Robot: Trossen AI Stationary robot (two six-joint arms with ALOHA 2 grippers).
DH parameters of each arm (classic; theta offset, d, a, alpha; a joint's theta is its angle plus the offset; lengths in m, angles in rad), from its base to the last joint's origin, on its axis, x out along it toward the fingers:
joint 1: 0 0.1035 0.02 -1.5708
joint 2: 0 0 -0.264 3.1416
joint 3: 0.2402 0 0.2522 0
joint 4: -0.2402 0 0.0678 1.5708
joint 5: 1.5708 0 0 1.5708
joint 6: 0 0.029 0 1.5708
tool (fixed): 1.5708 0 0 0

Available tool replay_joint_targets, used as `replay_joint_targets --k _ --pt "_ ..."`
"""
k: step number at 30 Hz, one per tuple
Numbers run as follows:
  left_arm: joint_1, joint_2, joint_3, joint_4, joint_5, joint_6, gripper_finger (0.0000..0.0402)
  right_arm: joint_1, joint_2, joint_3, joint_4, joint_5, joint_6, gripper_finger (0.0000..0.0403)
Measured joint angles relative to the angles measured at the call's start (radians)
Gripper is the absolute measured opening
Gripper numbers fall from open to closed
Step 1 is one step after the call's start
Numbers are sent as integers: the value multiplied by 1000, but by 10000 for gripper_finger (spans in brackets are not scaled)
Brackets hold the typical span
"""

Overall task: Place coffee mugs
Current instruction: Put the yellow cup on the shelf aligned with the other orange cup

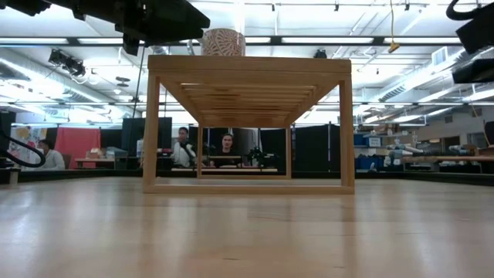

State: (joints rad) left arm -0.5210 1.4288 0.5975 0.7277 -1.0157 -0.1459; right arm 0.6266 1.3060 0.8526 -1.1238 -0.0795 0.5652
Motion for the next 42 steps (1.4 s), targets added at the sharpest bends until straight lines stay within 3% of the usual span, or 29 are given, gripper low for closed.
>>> replay_joint_targets --k 8,24,31,39,42 --pt "0 0 0 0 0 0 137 0 -1 -22 10 -1 19 30" --pt "0 0 0 0 0 0 137 -47 0 -14 -65 9 71 30" --pt "0 0 0 0 0 0 137 -109 -19 55 -176 72 72 30" --pt "0 0 0 0 4 0 137 -182 -32 157 -301 54 72 30" --pt "3 0 0 0 62 0 137 -210 -32 214 -323 24 97 30"
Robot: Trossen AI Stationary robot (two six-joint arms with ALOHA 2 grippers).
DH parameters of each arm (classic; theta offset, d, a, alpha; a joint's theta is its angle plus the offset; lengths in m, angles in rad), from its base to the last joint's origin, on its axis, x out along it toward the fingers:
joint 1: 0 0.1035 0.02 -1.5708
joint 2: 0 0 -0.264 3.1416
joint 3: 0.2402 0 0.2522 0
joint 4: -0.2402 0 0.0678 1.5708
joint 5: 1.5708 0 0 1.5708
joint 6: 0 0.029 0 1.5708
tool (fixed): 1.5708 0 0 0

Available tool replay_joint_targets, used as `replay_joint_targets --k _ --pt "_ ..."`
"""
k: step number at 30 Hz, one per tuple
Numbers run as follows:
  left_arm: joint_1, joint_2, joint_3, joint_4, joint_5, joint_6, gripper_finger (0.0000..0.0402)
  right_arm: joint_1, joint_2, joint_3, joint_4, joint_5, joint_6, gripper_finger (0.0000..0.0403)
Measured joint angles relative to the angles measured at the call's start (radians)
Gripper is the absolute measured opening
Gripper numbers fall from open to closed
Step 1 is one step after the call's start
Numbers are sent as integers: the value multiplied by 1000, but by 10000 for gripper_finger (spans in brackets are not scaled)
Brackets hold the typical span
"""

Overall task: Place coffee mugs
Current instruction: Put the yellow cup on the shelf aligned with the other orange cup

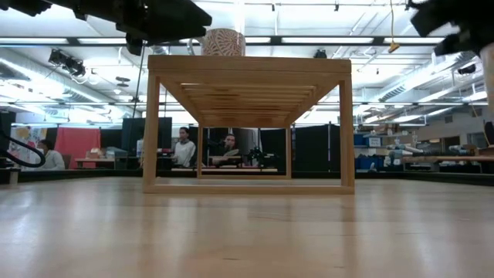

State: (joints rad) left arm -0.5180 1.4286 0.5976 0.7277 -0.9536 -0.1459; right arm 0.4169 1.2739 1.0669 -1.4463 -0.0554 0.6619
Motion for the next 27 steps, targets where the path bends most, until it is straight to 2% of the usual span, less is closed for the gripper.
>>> replay_joint_targets --k 5,16,22,27 --pt "0 0 0 1 92 0 137 -43 -1 128 -71 -25 67 31" --pt "0 0 0 1 94 1 137 -147 -1 450 -102 -41 333 31" --pt "0 0 0 1 94 2 137 -211 -1 524 -81 30 382 31" --pt "0 0 0 1 94 2 137 -263 14 530 13 19 324 30"
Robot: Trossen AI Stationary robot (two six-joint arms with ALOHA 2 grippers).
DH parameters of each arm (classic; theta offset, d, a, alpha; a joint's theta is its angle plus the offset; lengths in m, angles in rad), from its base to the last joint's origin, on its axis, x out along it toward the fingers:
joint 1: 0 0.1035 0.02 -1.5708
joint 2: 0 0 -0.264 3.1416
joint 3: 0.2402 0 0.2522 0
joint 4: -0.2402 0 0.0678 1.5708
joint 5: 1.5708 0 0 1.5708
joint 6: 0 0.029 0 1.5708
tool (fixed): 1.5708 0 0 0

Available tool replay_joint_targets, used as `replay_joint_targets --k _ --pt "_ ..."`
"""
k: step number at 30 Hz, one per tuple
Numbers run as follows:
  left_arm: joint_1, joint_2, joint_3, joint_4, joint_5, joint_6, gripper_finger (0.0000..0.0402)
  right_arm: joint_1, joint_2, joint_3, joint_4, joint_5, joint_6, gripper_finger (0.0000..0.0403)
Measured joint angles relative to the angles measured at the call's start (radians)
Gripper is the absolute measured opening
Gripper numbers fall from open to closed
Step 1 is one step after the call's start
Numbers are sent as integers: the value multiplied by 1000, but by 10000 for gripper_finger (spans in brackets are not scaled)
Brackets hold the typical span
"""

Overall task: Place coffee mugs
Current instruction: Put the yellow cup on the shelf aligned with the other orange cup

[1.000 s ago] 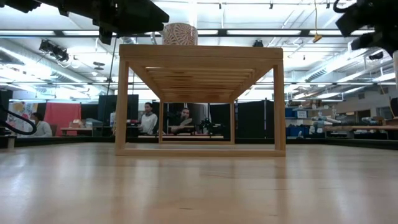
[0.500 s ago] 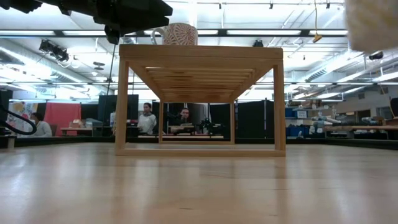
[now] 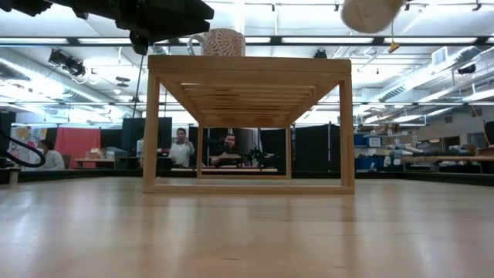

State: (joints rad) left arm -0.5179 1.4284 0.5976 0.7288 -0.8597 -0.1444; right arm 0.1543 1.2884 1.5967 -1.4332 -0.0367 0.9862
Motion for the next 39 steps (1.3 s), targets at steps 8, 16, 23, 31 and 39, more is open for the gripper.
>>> replay_joint_targets --k 8,16,23,31,39 --pt "0 0 0 6 0 0 137 -78 130 25 44 -107 -152 30" --pt "0 0 0 6 0 0 137 -144 306 252 -13 -88 -312 30" --pt "0 0 0 6 0 0 137 -185 457 416 -84 -37 -410 30" --pt "0 0 0 6 0 0 137 -244 560 495 -137 -50 -450 30" --pt "21 0 0 45 3 3 137 -291 550 496 -138 -46 -423 31"
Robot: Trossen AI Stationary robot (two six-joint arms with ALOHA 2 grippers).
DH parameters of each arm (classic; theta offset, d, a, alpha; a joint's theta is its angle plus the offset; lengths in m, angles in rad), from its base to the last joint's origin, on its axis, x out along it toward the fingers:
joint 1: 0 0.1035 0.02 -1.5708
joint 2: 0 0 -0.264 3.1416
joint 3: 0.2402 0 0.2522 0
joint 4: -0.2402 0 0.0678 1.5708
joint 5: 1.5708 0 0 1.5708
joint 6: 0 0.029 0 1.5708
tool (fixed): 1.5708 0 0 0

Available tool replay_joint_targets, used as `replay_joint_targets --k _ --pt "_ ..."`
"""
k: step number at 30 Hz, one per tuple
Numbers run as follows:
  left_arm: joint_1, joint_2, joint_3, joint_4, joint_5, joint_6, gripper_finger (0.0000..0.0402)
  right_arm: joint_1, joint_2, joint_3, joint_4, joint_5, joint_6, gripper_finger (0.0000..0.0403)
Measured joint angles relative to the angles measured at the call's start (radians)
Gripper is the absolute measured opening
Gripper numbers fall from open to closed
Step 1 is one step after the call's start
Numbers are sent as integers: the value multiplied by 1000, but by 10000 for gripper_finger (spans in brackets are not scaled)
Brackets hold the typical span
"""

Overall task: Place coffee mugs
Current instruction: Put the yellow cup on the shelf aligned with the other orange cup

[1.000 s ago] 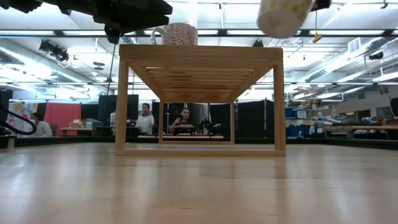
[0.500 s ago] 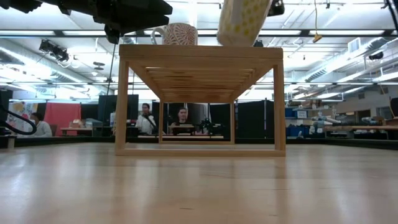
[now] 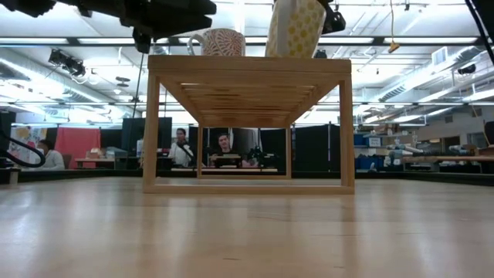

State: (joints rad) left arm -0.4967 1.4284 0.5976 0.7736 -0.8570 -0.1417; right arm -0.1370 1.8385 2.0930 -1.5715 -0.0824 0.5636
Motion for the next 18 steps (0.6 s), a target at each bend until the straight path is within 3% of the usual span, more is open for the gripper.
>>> replay_joint_targets --k 3,8,15,18 --pt "33 5 0 38 14 6 137 -5 5 0 1 -1 13 31" --pt "88 30 48 54 138 44 137 -11 9 0 2 -15 51 31" --pt "111 139 223 45 129 267 137 -17 9 0 1 -33 135 32" --pt "112 182 297 22 56 340 137 -18 9 0 1 -67 183 32"
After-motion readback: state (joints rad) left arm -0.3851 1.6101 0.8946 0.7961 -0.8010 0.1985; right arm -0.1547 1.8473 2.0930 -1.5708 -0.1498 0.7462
